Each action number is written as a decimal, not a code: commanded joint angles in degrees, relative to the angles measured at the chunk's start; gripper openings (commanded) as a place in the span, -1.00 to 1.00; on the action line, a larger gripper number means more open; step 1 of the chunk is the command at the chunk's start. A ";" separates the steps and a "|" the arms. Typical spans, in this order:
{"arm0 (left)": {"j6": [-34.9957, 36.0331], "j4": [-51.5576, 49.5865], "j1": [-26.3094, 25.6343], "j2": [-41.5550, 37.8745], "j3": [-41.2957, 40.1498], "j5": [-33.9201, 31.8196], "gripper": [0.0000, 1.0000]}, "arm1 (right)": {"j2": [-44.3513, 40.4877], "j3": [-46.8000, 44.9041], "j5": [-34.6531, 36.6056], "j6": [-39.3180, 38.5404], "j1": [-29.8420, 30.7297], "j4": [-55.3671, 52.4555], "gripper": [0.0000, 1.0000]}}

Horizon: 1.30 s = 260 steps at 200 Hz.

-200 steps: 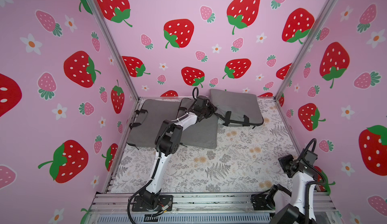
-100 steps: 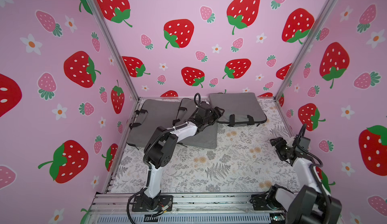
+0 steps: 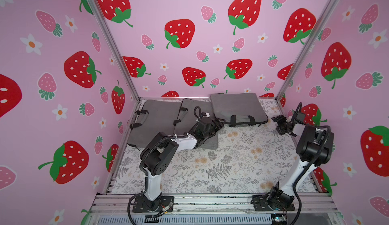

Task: Put the mouse into the laptop bag
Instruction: Adjust the zippered laptop bag at the center of the board.

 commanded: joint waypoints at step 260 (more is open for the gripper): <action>0.64 -1.18 -4.86 15.45 11.74 3.79 0.43 | -53.64 -46.62 21.59 -4.89 22.06 -13.08 -0.35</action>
